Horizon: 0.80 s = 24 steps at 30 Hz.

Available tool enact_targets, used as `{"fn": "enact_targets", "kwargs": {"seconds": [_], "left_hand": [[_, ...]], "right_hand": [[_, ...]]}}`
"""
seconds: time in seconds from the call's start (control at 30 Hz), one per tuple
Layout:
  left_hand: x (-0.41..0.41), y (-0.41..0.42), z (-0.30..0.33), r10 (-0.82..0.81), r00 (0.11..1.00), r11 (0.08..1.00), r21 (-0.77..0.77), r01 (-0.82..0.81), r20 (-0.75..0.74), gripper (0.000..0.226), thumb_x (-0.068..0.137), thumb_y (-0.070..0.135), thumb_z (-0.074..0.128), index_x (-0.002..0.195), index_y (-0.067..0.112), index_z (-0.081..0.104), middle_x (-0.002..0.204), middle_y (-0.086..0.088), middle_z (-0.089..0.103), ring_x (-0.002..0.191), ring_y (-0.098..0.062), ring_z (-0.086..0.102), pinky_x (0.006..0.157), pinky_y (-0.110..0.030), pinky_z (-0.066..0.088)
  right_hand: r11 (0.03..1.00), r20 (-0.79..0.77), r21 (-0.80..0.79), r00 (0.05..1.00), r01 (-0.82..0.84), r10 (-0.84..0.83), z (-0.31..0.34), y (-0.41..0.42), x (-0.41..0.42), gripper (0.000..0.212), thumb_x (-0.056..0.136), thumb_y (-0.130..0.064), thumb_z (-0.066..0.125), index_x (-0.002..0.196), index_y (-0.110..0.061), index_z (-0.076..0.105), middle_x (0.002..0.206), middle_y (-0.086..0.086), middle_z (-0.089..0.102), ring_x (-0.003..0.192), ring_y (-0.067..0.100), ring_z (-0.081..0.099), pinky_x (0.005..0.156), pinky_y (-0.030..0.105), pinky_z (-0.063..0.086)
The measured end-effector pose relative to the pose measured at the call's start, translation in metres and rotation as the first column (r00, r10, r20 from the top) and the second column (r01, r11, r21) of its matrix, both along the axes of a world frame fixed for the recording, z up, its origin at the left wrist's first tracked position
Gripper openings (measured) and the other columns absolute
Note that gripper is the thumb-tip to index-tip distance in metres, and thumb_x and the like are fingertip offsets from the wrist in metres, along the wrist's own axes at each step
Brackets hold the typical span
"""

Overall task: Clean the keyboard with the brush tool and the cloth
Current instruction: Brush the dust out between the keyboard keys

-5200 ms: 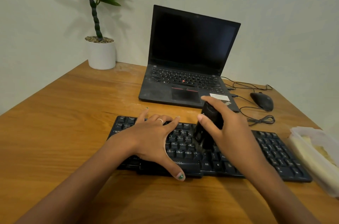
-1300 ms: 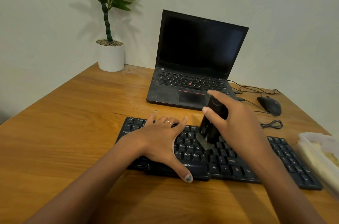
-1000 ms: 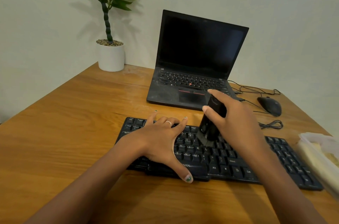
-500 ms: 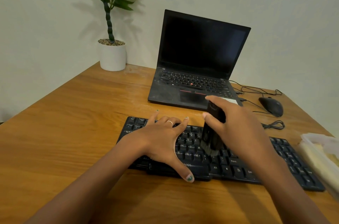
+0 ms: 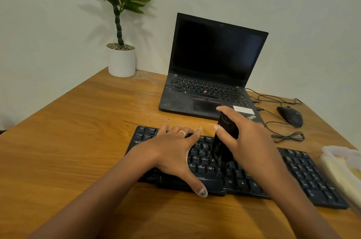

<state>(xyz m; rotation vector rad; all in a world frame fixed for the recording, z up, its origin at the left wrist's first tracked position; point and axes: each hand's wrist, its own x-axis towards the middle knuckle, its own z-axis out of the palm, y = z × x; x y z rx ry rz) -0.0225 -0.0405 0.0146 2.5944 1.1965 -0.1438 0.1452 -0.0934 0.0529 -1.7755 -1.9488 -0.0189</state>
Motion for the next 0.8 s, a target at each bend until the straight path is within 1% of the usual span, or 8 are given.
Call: {"fn": "enact_targets", "kwargs": {"seconds": [0.07,0.23,0.3,0.37,0.43,0.57,0.7,0.8], "left_hand": [[0.000,0.000,0.000,-0.004,1.000,1.000,0.001,0.004,-0.002,0.133,0.062,0.082,0.063,0.151,0.027,-0.019,0.163,0.004,-0.002,0.148,-0.016,-0.008,0.114,-0.051,-0.021],[0.000,0.000,0.000,-0.003,1.000,1.000,0.004,0.003,-0.006,0.133,0.062,0.082,0.063,0.151,0.028,-0.020,0.163,0.003,-0.004,0.148,-0.017,-0.009,0.114,-0.051,-0.021],[0.000,0.000,0.001,-0.001,1.000,1.000,0.002,0.001,-0.008,0.133,0.063,0.081,0.063,0.151,0.026,-0.019,0.163,0.003,-0.004,0.148,-0.016,-0.009,0.114,-0.050,-0.021],[0.000,0.000,0.001,-0.004,1.000,1.000,-0.002,0.004,-0.014,0.133,0.063,0.081,0.063,0.151,0.026,-0.019,0.163,0.003,-0.004,0.148,-0.017,-0.009,0.114,-0.050,-0.021],[0.000,0.000,0.001,-0.005,1.000,1.000,0.003,0.005,-0.012,0.133,0.063,0.081,0.063,0.152,0.026,-0.018,0.163,0.003,-0.004,0.148,-0.017,-0.009,0.115,-0.051,-0.019],[0.000,0.001,0.001,-0.001,1.000,1.000,-0.009,0.000,-0.013,0.133,0.062,0.082,0.063,0.152,0.025,-0.016,0.163,0.002,-0.002,0.148,-0.017,-0.007,0.115,-0.051,-0.019],[0.000,0.001,0.001,0.002,1.000,1.000,-0.006,-0.002,-0.015,0.134,0.062,0.082,0.064,0.152,0.026,-0.018,0.162,0.002,-0.002,0.148,-0.017,-0.006,0.114,-0.050,-0.020],[0.000,-0.001,0.001,-0.003,1.000,1.000,0.003,0.003,-0.015,0.132,0.063,0.082,0.063,0.153,0.023,-0.014,0.163,0.002,-0.002,0.148,-0.018,-0.007,0.115,-0.051,-0.020]], "right_hand": [[0.998,-0.014,-0.062,1.000,-0.020,0.019,0.010,-0.003,0.005,0.047,0.090,-0.043,0.051,0.135,-0.042,0.038,0.109,-0.006,0.063,0.093,0.012,0.057,0.074,0.030,0.054],[0.997,0.048,0.069,0.998,-0.031,0.028,-0.003,-0.021,-0.007,0.051,0.091,-0.046,0.045,0.139,-0.042,0.030,0.102,-0.010,0.064,0.087,0.009,0.059,0.072,0.030,0.053],[0.997,0.021,0.005,0.997,-0.075,0.075,0.002,-0.023,-0.003,0.050,0.089,-0.047,0.047,0.136,-0.046,0.032,0.096,-0.016,0.061,0.084,0.004,0.058,0.070,0.029,0.054],[0.986,-0.089,-0.074,0.986,-0.150,0.143,0.010,-0.022,0.006,0.047,0.085,-0.049,0.049,0.131,-0.051,0.037,0.090,-0.024,0.055,0.083,0.000,0.058,0.067,0.024,0.055],[0.965,-0.167,-0.077,0.958,-0.250,0.234,0.012,-0.023,0.009,0.048,0.081,-0.052,0.050,0.127,-0.058,0.037,0.096,-0.033,0.053,0.090,-0.006,0.056,0.070,0.020,0.055],[0.915,-0.146,-0.191,0.932,-0.354,0.331,0.013,-0.026,0.014,0.051,0.076,-0.060,0.044,0.126,-0.065,0.032,0.110,-0.039,0.051,0.104,-0.013,0.050,0.081,0.020,0.052],[0.916,-0.011,-0.219,0.940,-0.335,0.341,0.025,-0.022,0.026,0.049,0.084,-0.049,0.049,0.128,-0.064,0.031,0.121,-0.032,0.050,0.094,-0.014,0.052,0.076,0.015,0.048],[0.889,-0.150,-0.173,0.903,-0.425,0.403,0.018,-0.025,0.014,0.050,0.080,-0.053,0.048,0.128,-0.061,0.035,0.121,-0.034,0.051,0.107,-0.013,0.049,0.082,0.018,0.051]]}}
